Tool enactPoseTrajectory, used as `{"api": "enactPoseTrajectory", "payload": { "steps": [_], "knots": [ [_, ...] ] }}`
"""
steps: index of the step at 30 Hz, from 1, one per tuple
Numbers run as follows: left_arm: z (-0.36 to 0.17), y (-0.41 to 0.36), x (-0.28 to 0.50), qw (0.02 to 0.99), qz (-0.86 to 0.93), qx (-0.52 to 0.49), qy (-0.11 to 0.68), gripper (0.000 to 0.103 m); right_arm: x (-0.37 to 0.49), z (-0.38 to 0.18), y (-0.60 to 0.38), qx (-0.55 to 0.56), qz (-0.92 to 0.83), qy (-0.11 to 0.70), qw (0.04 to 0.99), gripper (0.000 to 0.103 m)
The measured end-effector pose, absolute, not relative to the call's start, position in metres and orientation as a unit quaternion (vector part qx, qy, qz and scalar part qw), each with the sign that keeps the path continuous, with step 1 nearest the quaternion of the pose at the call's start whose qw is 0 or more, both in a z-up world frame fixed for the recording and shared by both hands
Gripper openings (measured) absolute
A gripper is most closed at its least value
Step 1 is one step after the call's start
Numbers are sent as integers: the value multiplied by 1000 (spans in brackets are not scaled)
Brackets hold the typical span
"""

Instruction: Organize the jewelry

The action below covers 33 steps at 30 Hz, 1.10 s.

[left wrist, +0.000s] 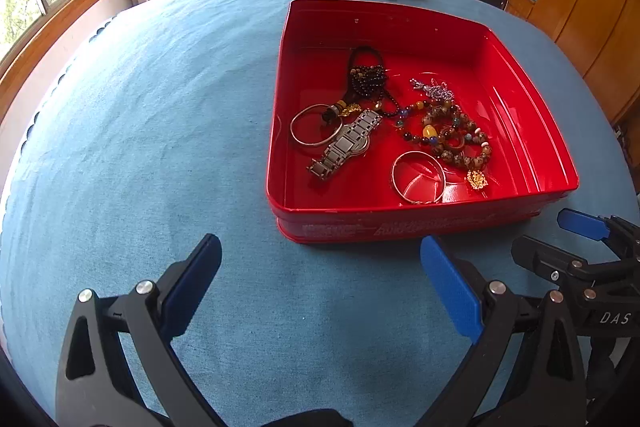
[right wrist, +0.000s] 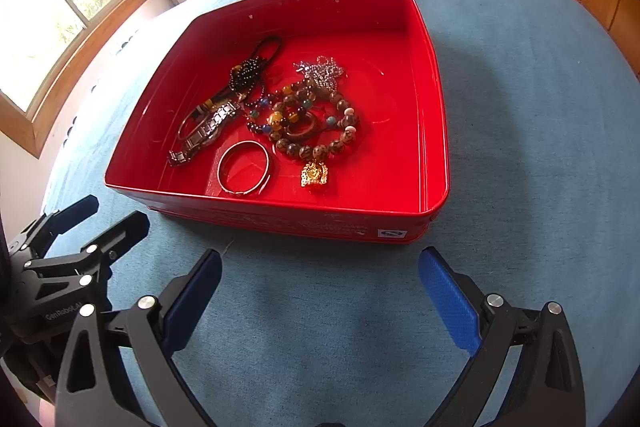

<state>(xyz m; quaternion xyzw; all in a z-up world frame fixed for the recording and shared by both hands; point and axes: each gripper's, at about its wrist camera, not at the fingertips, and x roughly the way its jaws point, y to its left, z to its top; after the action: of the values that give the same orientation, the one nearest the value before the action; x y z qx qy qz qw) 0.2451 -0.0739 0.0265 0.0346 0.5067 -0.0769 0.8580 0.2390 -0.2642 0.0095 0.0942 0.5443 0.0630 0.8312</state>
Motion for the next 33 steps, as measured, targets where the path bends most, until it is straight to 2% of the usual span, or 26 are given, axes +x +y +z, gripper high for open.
{"api": "enactPoseTrajectory", "payload": {
  "steps": [33],
  "knots": [
    [27,-72,246,859,-72,35,506,99,240,6,-261,90,63,547,830,99]
  ]
}}
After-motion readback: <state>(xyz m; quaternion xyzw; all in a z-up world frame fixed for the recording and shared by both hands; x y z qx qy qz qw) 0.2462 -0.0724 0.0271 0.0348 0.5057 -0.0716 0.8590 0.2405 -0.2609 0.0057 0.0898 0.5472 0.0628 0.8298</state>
